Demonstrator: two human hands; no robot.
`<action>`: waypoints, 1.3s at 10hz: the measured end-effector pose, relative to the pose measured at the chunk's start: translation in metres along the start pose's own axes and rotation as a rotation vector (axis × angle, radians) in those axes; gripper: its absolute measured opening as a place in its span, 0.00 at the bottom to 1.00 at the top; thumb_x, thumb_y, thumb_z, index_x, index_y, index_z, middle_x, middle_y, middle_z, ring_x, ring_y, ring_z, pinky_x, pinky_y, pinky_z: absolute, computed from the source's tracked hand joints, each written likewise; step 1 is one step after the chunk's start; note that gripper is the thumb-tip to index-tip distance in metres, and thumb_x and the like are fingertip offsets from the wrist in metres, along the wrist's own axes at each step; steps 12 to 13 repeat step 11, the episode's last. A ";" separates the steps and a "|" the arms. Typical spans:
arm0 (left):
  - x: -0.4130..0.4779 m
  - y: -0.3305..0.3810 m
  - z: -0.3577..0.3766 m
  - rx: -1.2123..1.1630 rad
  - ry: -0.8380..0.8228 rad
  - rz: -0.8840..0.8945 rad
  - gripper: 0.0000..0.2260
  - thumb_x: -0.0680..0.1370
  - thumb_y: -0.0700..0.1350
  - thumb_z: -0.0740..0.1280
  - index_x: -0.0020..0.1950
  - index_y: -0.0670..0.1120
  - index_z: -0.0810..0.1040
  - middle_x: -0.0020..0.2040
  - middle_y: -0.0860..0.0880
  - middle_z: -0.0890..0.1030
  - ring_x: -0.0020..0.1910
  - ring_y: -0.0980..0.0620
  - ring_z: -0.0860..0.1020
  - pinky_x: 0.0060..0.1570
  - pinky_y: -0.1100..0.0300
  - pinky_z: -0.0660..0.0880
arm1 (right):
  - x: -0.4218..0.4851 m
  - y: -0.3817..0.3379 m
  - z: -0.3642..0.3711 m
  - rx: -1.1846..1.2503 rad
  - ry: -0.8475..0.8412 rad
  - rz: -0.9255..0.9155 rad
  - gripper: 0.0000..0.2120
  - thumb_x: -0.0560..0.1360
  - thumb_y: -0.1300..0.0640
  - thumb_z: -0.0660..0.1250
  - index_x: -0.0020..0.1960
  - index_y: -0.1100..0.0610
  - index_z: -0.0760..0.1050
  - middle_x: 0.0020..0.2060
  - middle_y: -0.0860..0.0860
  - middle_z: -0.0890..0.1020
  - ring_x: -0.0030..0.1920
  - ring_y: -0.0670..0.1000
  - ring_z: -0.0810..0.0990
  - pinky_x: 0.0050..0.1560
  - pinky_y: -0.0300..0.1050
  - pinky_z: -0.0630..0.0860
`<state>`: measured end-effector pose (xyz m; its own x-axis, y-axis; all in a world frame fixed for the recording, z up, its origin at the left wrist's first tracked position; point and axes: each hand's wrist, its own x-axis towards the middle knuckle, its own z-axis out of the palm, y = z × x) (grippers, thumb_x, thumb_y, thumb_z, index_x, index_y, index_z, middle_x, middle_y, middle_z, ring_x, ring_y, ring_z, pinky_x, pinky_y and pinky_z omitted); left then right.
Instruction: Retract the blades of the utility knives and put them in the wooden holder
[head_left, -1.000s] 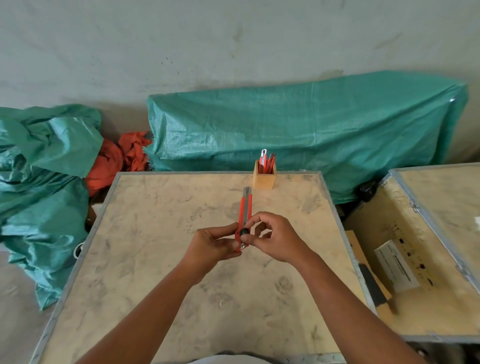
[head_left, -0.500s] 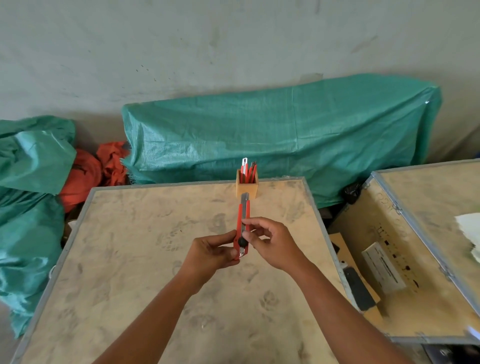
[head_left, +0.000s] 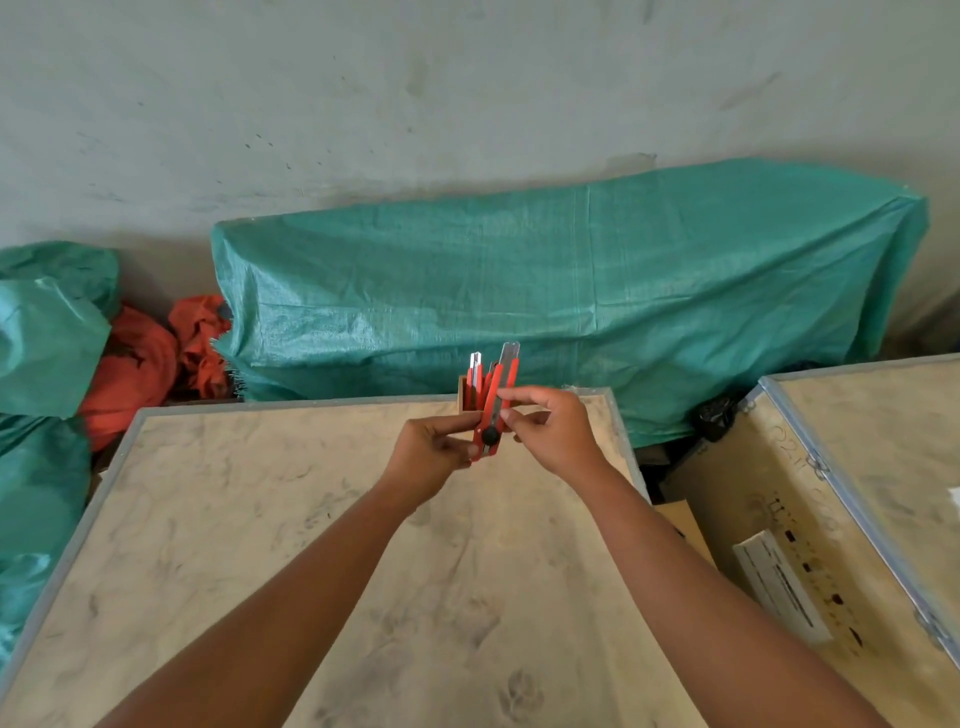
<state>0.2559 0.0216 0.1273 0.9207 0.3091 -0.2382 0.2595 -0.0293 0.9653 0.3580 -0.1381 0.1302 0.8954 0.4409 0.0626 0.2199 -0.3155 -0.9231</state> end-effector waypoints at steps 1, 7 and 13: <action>0.041 0.000 0.000 0.151 0.029 0.044 0.20 0.73 0.32 0.72 0.61 0.50 0.82 0.50 0.49 0.87 0.49 0.45 0.85 0.46 0.50 0.81 | 0.039 0.016 0.007 -0.050 0.057 -0.044 0.13 0.75 0.65 0.74 0.56 0.52 0.86 0.52 0.49 0.87 0.50 0.47 0.87 0.51 0.45 0.85; 0.148 -0.066 0.007 0.406 0.112 -0.154 0.36 0.74 0.40 0.74 0.77 0.44 0.60 0.73 0.46 0.72 0.69 0.46 0.74 0.66 0.48 0.73 | 0.097 0.115 0.062 -0.354 0.140 -0.144 0.16 0.74 0.68 0.73 0.59 0.56 0.84 0.52 0.54 0.87 0.54 0.53 0.84 0.60 0.42 0.79; 0.126 -0.035 0.014 0.338 0.105 -0.026 0.26 0.74 0.39 0.72 0.72 0.51 0.71 0.64 0.49 0.81 0.65 0.47 0.77 0.60 0.57 0.72 | 0.085 0.085 0.050 -0.195 0.186 -0.156 0.16 0.74 0.64 0.74 0.61 0.56 0.83 0.56 0.52 0.87 0.57 0.49 0.84 0.61 0.48 0.80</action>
